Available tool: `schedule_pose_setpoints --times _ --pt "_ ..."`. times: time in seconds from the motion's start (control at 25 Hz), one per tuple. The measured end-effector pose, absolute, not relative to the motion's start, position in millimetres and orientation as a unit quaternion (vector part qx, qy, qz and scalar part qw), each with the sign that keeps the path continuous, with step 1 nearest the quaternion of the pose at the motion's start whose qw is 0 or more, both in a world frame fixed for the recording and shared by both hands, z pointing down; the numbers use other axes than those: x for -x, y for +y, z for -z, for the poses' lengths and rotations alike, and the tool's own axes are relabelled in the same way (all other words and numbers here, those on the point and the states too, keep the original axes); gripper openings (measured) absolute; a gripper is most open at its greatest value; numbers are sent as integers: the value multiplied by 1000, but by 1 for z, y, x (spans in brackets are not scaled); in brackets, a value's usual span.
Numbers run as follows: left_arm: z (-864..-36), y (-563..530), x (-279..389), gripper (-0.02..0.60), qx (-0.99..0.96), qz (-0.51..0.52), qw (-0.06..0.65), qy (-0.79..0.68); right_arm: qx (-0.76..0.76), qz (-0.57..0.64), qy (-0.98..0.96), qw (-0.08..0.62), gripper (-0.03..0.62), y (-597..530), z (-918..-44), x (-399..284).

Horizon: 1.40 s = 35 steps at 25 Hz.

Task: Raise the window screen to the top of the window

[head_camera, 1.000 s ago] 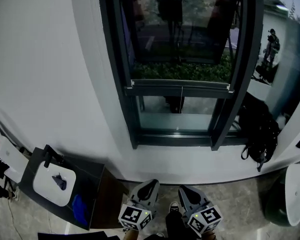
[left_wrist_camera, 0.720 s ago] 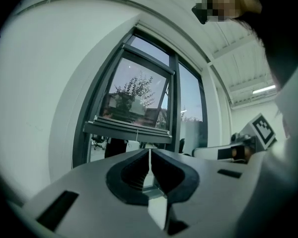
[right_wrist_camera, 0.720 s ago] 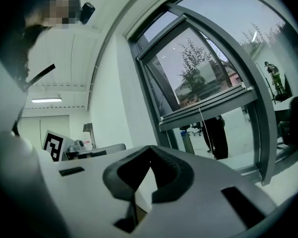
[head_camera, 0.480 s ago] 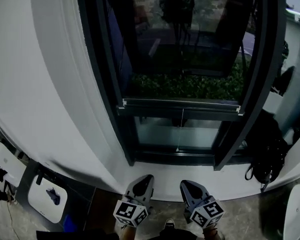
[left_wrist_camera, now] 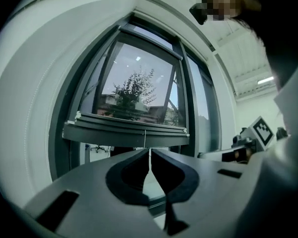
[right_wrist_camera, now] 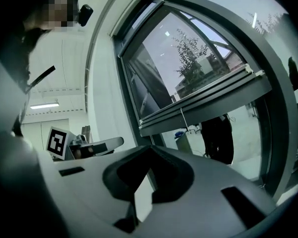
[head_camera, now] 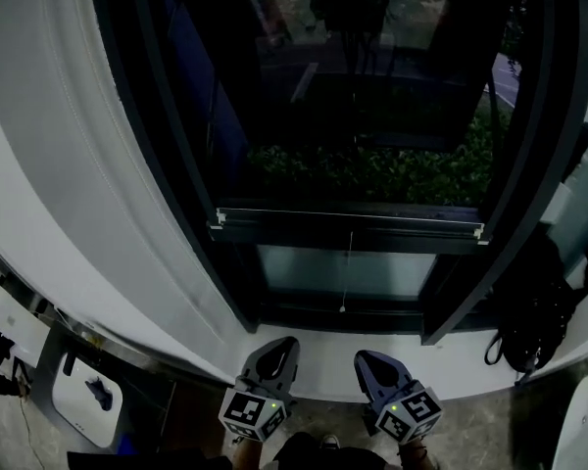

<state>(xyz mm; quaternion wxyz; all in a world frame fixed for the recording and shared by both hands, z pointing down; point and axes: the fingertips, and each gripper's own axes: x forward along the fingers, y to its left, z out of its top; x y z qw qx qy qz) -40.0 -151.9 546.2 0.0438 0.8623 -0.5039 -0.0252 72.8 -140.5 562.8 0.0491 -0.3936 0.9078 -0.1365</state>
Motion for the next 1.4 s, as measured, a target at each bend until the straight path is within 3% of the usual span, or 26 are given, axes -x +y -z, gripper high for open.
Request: schedule_pose_setpoints --times 0.48,0.68,1.04,1.28,1.4 --pt "-527 -243 48 0 -887 -19 7 -462 398 43 916 -8 9 -224 -527 -72" --pt "-515 -280 52 0 -901 -60 -54 -427 405 12 914 -32 9 -257 -512 -58" --pt "-478 -337 65 0 -914 -76 -131 -377 413 -108 894 -138 11 -309 -495 -49" --pt "-481 -360 62 2 -907 -173 -170 -345 409 -155 876 -203 16 -337 -485 -51" --pt "-487 -368 58 2 -891 -237 -204 -329 392 -173 867 -254 80 -349 -489 -55"
